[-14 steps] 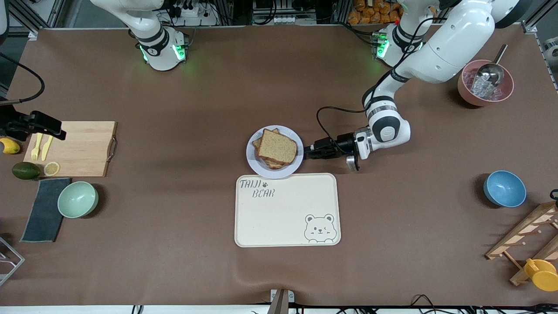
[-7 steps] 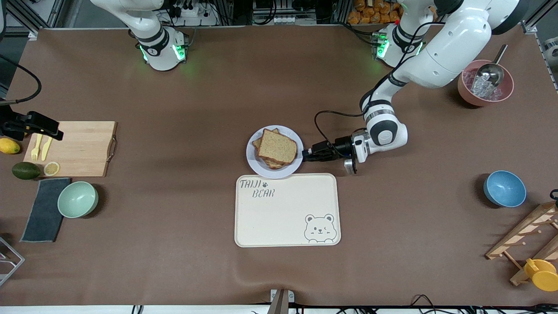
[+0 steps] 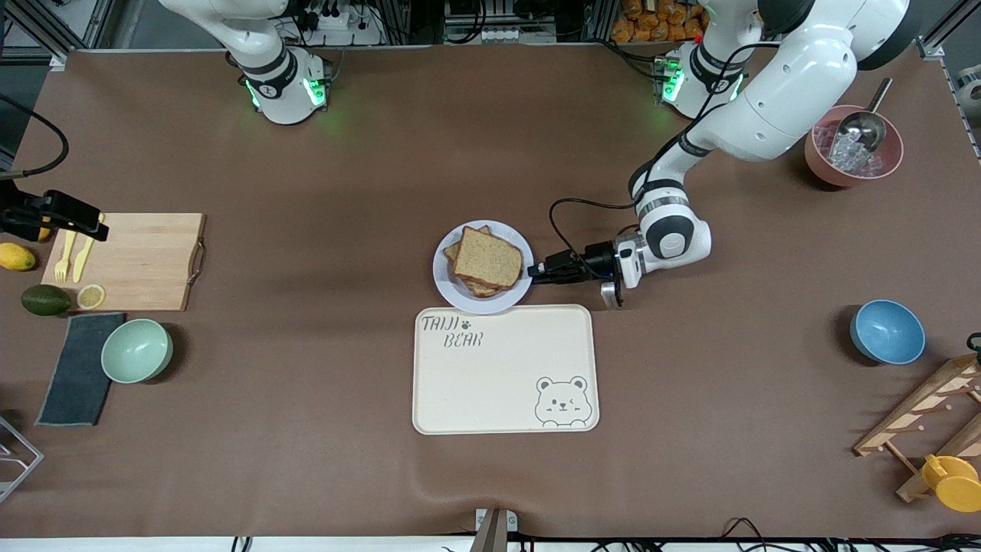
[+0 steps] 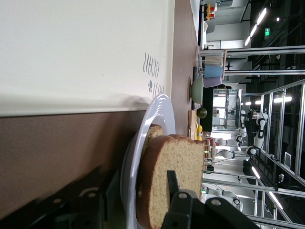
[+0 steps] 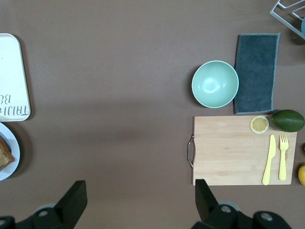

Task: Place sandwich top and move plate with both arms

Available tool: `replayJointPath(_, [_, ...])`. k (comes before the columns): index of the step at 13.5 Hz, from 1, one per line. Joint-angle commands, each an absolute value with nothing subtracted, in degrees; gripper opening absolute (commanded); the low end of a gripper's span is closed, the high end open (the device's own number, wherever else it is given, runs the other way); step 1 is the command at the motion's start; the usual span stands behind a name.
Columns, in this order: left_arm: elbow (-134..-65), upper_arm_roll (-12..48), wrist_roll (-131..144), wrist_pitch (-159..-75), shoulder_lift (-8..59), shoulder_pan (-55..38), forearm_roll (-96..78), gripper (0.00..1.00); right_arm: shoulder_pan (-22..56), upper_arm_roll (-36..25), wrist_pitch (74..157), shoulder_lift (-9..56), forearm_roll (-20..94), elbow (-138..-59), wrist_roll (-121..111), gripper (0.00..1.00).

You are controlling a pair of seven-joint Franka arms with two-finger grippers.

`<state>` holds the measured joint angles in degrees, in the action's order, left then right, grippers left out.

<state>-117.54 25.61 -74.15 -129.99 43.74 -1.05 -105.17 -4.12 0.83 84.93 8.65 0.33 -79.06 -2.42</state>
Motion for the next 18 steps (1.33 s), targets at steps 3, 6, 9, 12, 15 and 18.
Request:
replayJointPath(3, [-116.81,25.58,-75.76,-129.73,45.26,-2.02,-106.7,0.43,-5.1,1.23,85.69,7.65,1.41,-79.89,-1.41,1.0])
replayJointPath(6, [-116.81,25.58,-75.85,-129.73,45.35,-2.02,-106.44,0.39,-5.18,1.23,86.57,7.73,1.58,-79.54,-1.49,1.0])
replayJointPath(9, [-116.81,25.58,-75.85,-129.73,45.53,-2.2,-106.44,0.35,-4.92,1.23,86.4,7.73,1.67,-79.54,-1.32,1.0])
replayJointPath(12, [-116.81,25.49,-76.55,-129.73,45.79,-2.37,-106.35,0.28,-4.75,1.32,86.4,7.73,1.67,-79.45,-1.41,1.0])
replayJointPath(15, [-116.1,25.49,-76.64,-129.73,46.49,-2.37,-106.26,0.22,-4.57,1.32,86.13,7.82,1.58,-79.54,-1.41,1.0])
replayJointPath(18, [-116.02,25.49,-76.64,-129.73,46.49,-2.46,-106.26,0.1,-4.39,1.32,86.4,8.17,1.58,-79.63,-1.41,1.0])
